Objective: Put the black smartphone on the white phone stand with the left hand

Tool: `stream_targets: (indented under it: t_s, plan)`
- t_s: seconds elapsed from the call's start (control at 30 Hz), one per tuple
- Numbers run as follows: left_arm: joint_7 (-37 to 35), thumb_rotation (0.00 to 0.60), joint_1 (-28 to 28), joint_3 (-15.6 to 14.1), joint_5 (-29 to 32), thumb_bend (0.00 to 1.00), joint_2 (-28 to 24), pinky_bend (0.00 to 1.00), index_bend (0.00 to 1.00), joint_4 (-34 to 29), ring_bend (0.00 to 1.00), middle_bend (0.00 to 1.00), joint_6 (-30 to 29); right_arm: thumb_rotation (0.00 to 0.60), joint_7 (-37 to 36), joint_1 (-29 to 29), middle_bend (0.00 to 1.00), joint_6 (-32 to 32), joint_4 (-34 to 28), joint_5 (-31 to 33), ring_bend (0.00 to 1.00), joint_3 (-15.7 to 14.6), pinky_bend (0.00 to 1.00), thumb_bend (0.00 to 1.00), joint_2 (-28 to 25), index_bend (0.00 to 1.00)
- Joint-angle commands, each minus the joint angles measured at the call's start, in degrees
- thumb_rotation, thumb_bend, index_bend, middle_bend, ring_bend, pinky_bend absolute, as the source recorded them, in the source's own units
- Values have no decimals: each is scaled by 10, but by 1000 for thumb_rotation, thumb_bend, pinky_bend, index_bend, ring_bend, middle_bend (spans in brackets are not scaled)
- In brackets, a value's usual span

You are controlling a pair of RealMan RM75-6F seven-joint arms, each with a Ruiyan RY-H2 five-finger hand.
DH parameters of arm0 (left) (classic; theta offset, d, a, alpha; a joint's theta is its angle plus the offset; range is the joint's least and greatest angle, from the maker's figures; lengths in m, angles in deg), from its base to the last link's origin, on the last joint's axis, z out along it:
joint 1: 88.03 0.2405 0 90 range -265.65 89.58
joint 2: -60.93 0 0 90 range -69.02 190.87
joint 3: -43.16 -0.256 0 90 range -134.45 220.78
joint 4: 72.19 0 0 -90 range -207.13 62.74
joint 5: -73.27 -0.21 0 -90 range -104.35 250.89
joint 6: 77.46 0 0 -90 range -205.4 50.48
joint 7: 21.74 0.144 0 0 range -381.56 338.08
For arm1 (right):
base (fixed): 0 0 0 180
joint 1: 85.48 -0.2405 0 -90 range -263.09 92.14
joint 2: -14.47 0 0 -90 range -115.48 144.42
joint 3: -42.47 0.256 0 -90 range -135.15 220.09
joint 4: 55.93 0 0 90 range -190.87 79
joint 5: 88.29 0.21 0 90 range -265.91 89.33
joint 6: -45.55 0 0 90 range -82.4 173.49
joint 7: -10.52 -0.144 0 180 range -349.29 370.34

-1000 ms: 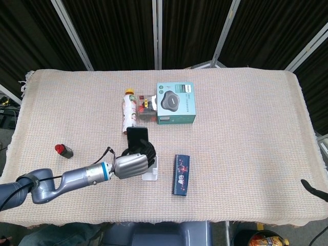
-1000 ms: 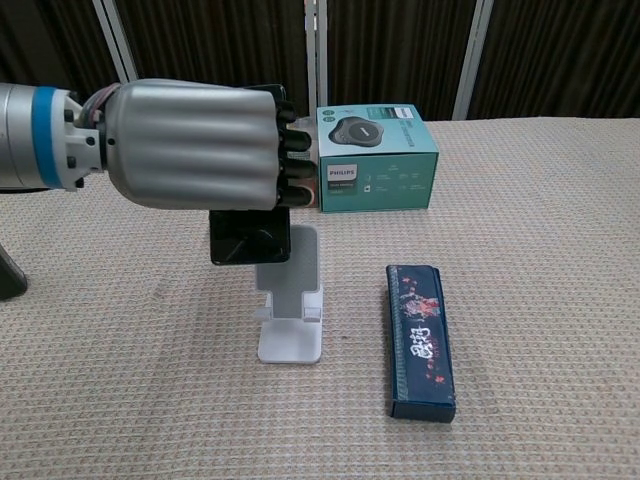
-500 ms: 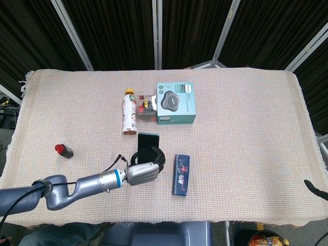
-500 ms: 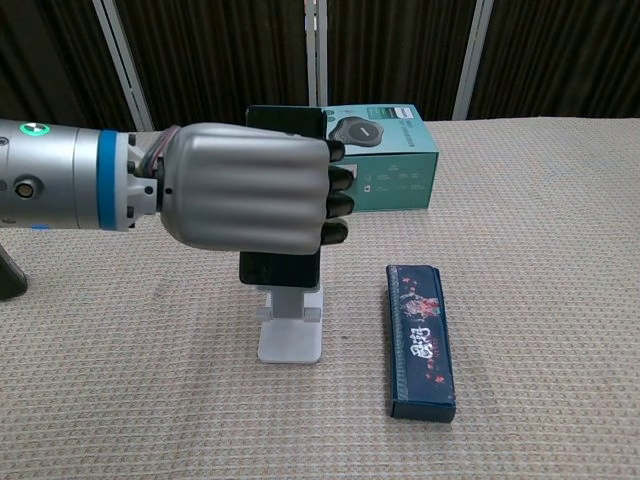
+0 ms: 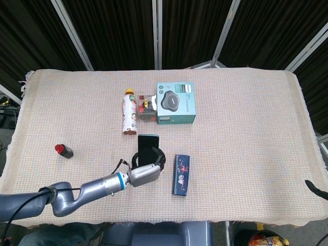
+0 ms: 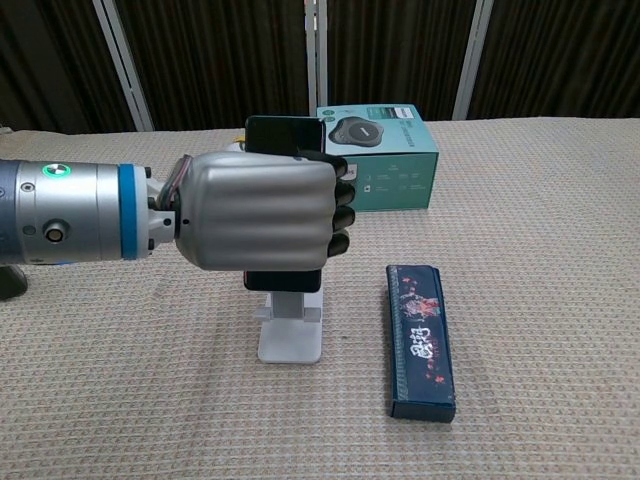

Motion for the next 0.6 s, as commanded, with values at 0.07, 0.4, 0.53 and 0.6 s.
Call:
stream_targets:
  t_s: [0.07, 0.4, 0.53, 0.6]
  plan:
    - [17, 600, 5, -1, 10, 0, 12, 446, 591, 0, 522, 460, -4, 600, -2, 1, 0, 0, 0, -1, 0, -1, 0, 0, -1, 0]
    - [25, 600, 6, -15, 9, 0, 34, 446, 591, 19, 522, 460, -15, 600, -10, 3, 0, -2, 0, -1, 0, 0, 0, 0, -5, 0]
    - [25, 600, 6, -17, 9, 0, 38, 446, 591, 22, 522, 460, -17, 600, -13, 4, 0, -3, 0, 0, 0, 0, 0, 0, -6, 0]
    - [26, 600, 6, -19, 9, 0, 39, 446, 591, 24, 522, 460, -17, 600, -14, 4, 0, -4, 0, 0, 0, 0, 0, 0, -6, 0]
